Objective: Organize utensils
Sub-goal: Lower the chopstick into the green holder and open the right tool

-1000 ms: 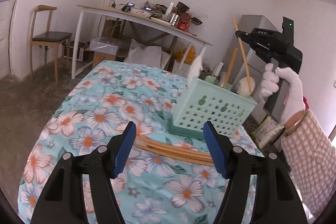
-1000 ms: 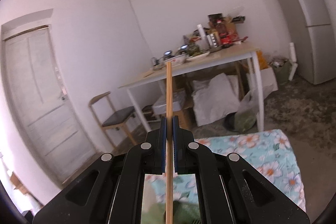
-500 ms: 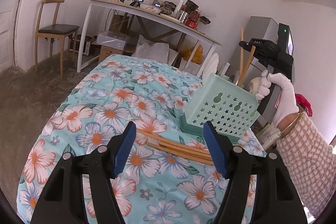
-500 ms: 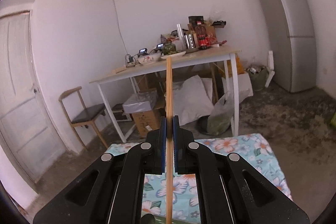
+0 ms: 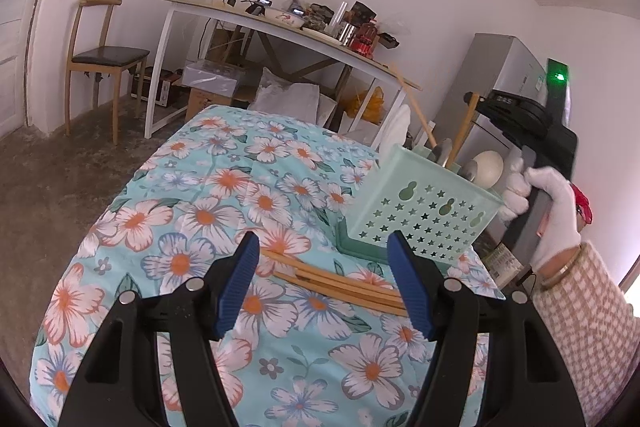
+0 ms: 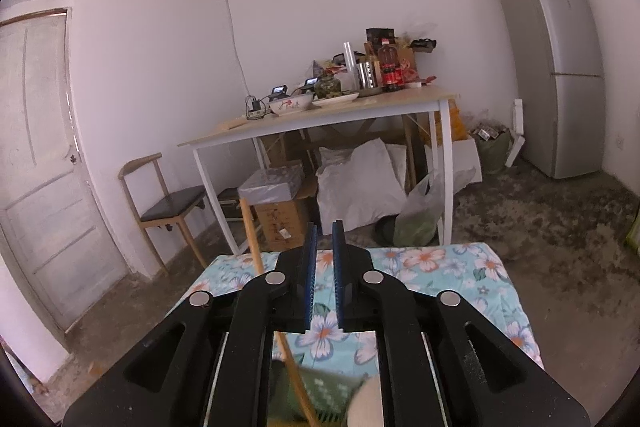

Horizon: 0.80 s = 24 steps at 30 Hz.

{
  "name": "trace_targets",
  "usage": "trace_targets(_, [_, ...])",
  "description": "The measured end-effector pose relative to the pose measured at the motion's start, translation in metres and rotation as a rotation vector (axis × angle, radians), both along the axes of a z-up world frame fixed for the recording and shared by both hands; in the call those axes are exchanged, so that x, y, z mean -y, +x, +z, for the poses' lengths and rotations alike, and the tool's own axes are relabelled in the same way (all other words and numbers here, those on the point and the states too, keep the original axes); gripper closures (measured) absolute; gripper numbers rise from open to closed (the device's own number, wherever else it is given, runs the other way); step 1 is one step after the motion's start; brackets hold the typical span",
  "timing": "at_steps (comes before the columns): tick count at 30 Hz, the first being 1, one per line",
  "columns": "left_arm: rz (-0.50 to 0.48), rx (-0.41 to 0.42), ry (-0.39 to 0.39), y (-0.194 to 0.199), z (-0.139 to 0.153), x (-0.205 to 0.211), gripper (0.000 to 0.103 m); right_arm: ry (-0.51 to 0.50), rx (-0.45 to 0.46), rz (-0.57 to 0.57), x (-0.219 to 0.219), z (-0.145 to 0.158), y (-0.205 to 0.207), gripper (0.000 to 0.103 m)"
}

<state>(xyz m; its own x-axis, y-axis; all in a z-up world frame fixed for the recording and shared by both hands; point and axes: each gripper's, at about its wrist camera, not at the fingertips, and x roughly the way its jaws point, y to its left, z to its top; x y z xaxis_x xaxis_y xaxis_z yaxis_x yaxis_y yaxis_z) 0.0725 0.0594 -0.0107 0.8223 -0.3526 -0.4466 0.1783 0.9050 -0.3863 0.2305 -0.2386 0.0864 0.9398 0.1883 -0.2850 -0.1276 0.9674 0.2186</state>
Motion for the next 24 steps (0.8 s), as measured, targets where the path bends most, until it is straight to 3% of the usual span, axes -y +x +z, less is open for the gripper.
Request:
trace_targets(8, [-0.017, 0.003, -0.003, -0.003, 0.002, 0.007, 0.039, 0.018, 0.037, 0.039, 0.016, 0.009, -0.047, 0.086])
trace_targets(15, [-0.033, 0.013, -0.005, -0.006, 0.007, 0.013, 0.039, 0.067, 0.048, 0.072, 0.026, 0.024, -0.060, 0.083])
trace_targets(24, [-0.042, -0.004, 0.006, -0.008, 0.004, 0.018, 0.039, 0.110, -0.024, 0.168, 0.037, 0.032, -0.060, 0.072])
